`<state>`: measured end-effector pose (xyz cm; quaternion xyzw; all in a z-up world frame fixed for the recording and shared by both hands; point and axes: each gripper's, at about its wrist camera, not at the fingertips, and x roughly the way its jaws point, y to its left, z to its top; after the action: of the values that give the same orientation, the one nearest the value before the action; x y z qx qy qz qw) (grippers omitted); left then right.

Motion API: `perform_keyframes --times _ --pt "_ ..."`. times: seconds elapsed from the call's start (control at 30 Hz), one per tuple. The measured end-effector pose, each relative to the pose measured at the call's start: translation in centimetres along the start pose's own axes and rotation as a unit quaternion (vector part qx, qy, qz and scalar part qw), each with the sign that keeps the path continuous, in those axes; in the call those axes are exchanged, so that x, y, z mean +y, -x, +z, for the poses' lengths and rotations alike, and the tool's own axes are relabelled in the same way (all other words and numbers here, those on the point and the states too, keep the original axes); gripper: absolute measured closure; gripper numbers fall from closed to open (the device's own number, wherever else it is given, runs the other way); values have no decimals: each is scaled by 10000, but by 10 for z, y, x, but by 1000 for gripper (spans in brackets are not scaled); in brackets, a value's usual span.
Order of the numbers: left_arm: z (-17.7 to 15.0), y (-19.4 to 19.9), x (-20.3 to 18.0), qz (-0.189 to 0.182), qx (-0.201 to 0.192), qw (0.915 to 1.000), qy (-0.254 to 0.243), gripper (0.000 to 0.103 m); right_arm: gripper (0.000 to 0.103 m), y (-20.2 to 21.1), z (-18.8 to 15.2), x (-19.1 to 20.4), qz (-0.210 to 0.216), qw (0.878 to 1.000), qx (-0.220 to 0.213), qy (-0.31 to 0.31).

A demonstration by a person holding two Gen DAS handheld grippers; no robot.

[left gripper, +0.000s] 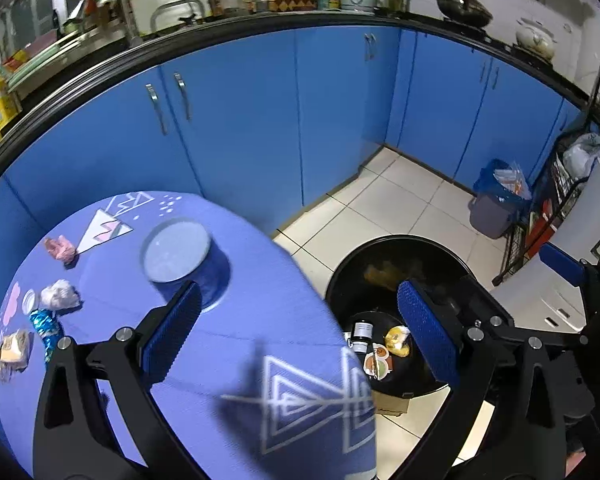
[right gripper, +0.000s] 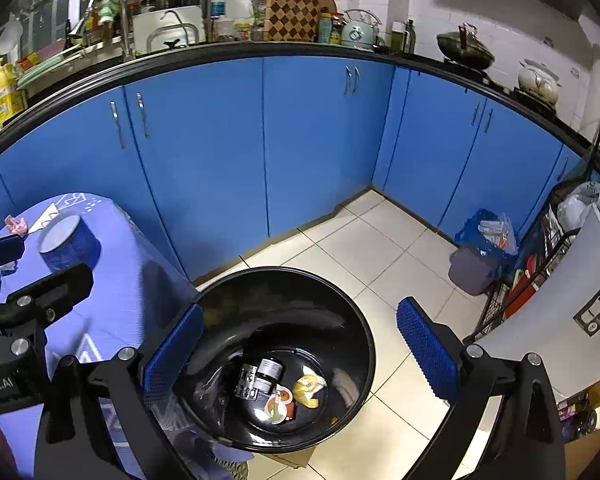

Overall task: Collect trash
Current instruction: 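Move both open tools back over the table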

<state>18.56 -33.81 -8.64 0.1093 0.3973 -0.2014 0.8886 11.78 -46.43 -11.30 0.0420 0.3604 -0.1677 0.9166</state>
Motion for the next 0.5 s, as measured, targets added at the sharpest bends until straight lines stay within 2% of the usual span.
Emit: perform_keyframes --times 0.5 --pt "-33 69 86 442 -297 9975 475 6 8 56 7 82 350 9971 -285 614"
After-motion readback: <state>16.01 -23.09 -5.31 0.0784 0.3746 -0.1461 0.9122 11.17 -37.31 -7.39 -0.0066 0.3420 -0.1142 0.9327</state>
